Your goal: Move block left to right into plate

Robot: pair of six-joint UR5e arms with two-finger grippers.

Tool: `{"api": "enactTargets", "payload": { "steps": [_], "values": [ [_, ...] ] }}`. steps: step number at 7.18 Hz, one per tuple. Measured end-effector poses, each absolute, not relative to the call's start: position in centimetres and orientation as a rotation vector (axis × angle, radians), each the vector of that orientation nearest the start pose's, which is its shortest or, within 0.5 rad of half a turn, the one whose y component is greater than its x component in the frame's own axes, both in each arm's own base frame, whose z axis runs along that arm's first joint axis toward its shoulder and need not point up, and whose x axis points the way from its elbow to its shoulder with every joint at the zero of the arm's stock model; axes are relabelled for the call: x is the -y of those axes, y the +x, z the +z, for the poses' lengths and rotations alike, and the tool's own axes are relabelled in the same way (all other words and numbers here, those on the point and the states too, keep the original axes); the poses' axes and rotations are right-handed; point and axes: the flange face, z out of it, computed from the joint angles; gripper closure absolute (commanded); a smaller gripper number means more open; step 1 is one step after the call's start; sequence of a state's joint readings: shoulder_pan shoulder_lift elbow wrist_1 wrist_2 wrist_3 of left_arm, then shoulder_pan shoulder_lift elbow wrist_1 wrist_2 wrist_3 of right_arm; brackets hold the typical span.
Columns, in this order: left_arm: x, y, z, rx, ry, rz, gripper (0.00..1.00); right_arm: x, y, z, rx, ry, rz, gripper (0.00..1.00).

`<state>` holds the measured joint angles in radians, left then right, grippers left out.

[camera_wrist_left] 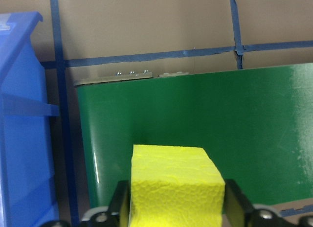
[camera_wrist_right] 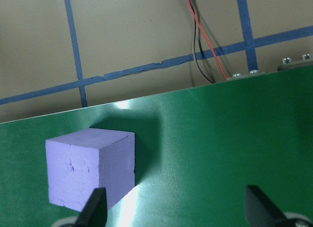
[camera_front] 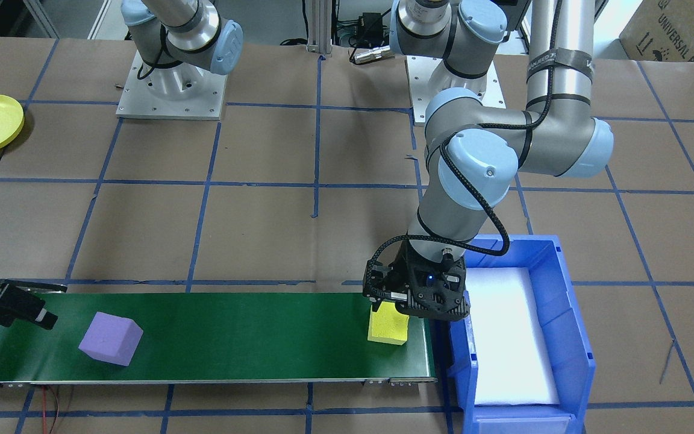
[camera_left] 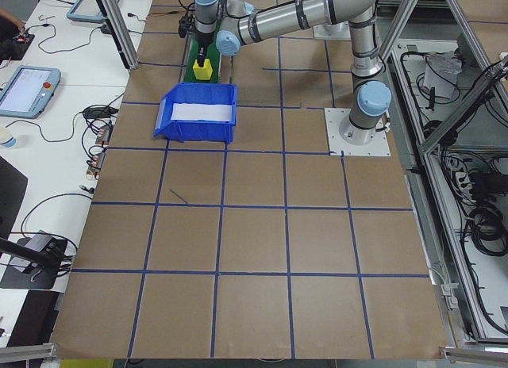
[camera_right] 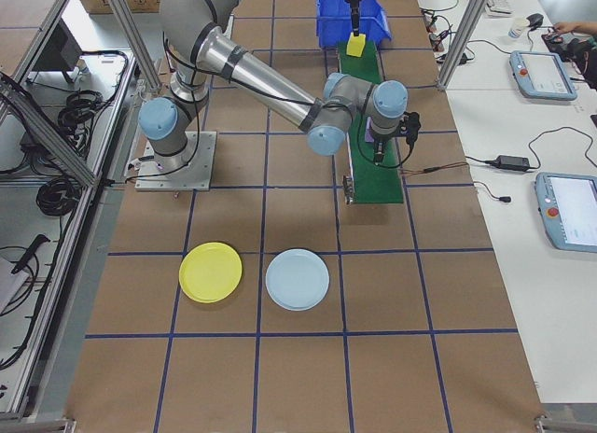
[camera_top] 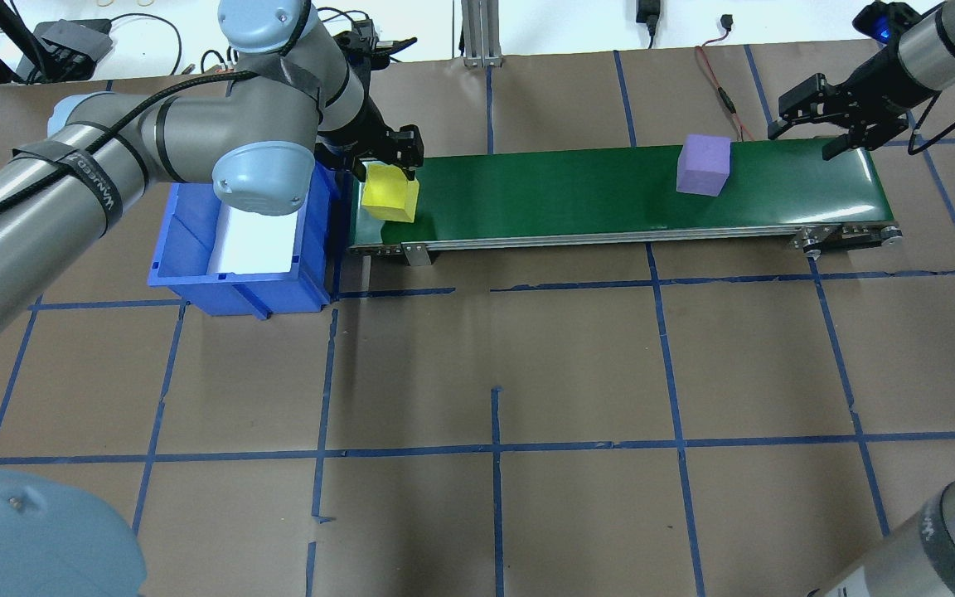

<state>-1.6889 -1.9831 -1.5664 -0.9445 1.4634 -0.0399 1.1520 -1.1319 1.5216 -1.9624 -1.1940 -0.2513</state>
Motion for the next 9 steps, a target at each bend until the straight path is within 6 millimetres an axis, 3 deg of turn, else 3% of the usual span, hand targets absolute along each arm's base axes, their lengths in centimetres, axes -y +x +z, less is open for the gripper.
{"api": "enactTargets", "payload": {
  "steps": [2,3,4,6,7,9],
  "values": [
    [62.5,-21.8,33.8,-3.237,0.139,-0.38,0.0,66.4,-10.9,30.8,-2.767,0.248,-0.191,0.0],
    [61.6,-21.6,36.1,-3.234,0.134,-0.396,0.0,66.6,-11.0,30.7,-2.764,0.268,-0.193,0.0],
    [59.9,-21.2,39.5,-3.234,0.129,-0.376,0.0,66.8,-11.0,30.6,-2.759,0.306,-0.19,0.0],
    [54.6,-20.1,46.8,-3.223,0.111,-0.237,0.0,67.1,-11.2,30.0,-2.756,0.359,-0.194,0.0],
    [52.0,-19.3,48.7,-3.169,0.114,-0.143,0.0,67.3,-11.3,29.8,-2.759,0.365,-0.207,0.0],
    [49.6,-16.5,49.2,-3.063,0.104,0.03,0.0,67.3,-11.4,29.4,-2.762,0.368,-0.213,0.0]
  ]
}}
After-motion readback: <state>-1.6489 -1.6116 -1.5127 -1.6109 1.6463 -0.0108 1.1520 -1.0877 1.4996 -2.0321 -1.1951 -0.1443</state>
